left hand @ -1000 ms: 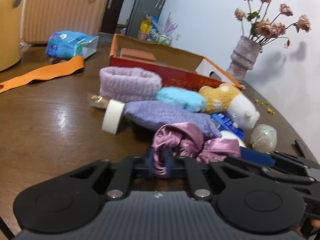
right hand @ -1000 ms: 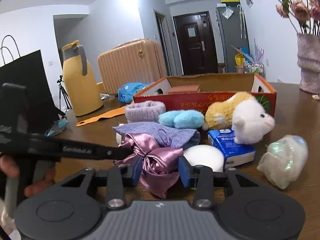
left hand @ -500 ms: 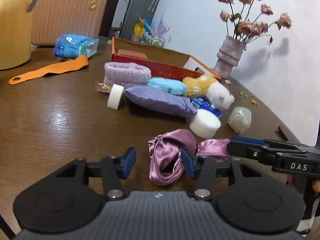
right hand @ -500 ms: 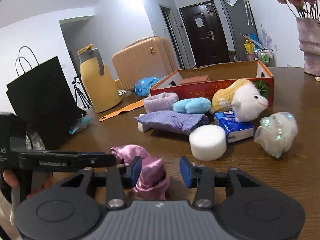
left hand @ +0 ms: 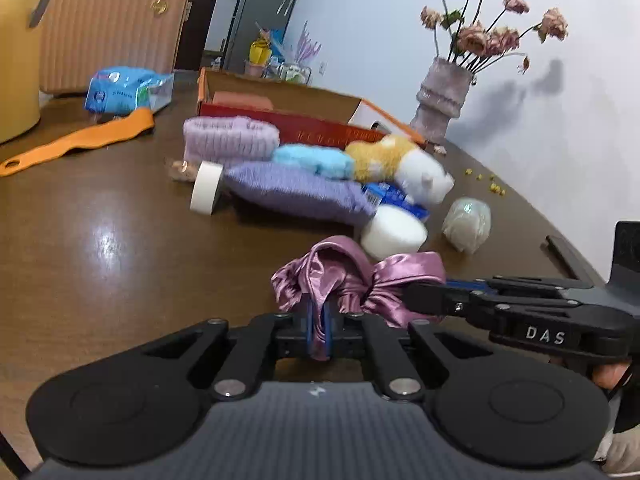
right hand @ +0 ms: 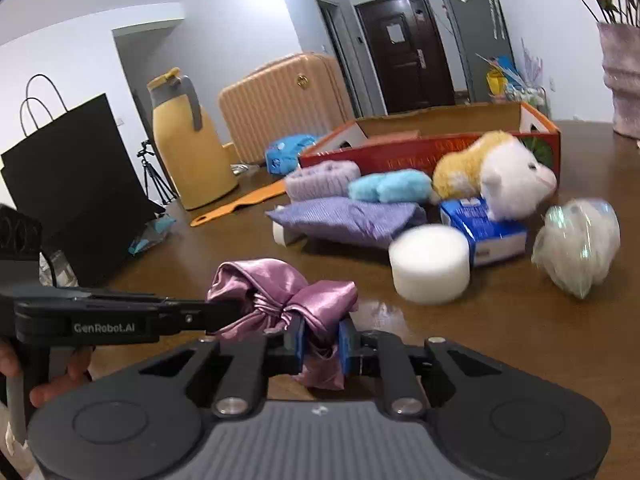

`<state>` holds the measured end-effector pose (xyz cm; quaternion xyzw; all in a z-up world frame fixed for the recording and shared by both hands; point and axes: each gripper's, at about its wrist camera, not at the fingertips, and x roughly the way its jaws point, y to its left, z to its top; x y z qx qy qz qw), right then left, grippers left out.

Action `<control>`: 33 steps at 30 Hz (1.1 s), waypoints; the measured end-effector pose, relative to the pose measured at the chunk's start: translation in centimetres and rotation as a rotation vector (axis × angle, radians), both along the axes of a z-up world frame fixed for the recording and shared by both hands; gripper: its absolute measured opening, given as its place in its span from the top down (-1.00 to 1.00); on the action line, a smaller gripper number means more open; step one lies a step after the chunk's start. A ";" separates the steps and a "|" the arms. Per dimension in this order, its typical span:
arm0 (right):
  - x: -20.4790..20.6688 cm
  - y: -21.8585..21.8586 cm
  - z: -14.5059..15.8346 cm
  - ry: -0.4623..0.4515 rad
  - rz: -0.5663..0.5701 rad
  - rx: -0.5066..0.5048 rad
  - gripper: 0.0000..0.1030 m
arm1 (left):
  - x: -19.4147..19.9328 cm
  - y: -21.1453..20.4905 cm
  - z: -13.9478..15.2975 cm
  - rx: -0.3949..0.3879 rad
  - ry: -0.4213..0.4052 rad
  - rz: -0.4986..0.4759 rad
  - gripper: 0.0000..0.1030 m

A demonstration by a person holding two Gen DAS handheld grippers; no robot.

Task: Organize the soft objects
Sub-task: 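Close both grippers on the pink satin bow, then carry the pink bow into the box beside the sponge and open both grippers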

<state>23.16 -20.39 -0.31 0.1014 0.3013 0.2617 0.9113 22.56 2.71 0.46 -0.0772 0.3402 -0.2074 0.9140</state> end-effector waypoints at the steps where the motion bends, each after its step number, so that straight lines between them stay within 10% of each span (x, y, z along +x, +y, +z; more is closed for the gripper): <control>1: 0.1 -0.1 0.4 -0.008 0.007 0.003 0.70 | 0.1 -0.1 0.5 -0.007 -0.008 -0.004 0.88; 7: 4.5 -1.4 5.5 -0.092 0.047 0.034 0.71 | 4.7 0.6 5.7 -0.086 -0.125 -0.018 0.89; 13: 19.1 -0.2 9.6 -0.113 0.077 -0.066 0.71 | 18.1 -0.2 8.8 -0.050 -0.128 -0.011 0.88; 20: 34.3 3.5 5.3 0.103 0.011 -0.124 0.70 | 30.9 -2.8 4.6 0.229 0.004 0.139 0.85; 26: 36.7 5.6 1.6 0.181 -0.046 -0.218 0.44 | 31.6 -2.6 3.1 0.235 0.001 0.127 0.35; 33: 35.3 4.0 3.7 0.147 -0.059 -0.180 -0.07 | 28.5 -1.9 4.3 0.246 -0.045 0.128 0.30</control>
